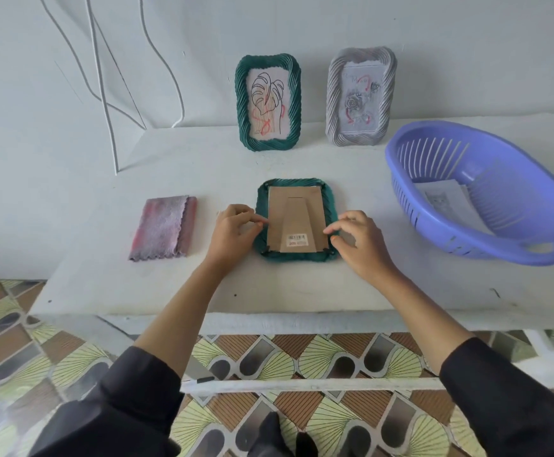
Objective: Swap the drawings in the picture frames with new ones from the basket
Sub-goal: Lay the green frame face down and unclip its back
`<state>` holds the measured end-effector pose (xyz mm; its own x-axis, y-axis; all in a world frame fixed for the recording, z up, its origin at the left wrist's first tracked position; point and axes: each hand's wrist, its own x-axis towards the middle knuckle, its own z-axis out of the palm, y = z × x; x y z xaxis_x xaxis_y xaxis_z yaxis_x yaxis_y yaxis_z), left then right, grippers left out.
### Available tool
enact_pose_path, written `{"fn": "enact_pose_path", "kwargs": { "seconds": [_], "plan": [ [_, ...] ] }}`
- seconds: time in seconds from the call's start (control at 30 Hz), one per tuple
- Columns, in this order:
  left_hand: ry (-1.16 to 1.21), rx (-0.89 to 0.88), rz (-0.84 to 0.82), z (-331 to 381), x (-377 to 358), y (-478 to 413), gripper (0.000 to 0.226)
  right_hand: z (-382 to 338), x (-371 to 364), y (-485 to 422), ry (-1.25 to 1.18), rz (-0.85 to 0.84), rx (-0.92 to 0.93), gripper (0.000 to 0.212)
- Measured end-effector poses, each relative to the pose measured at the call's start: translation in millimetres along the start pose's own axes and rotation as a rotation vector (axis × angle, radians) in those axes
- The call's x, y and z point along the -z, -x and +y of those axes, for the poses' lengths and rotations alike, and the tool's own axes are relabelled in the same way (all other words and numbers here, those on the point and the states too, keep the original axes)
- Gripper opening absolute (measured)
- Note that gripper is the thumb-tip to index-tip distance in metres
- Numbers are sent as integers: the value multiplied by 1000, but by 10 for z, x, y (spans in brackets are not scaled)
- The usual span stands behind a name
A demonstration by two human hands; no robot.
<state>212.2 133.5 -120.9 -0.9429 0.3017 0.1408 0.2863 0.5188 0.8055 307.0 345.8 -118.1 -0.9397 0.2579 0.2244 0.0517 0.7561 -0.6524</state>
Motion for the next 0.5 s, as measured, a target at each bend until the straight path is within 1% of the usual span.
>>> {"fn": "enact_pose_path", "kwargs": {
  "seconds": [0.1,0.2,0.3,0.4,0.5],
  "plan": [
    [52,10,-22,29,58,141,12,10,26,104,-11,-22,-4,16],
    [44,-2,-75,40,125,252,5,2,49,165,-15,-43,5,17],
    [0,-9,-141,51,173,300,17,-28,89,205,-45,-100,0,16],
    [-14,-19,-162,59,181,298,30,-31,130,230,-52,-163,10,27],
    [22,-26,-162,52,166,299,30,-23,142,227,-33,-193,13,37]
  ]
}}
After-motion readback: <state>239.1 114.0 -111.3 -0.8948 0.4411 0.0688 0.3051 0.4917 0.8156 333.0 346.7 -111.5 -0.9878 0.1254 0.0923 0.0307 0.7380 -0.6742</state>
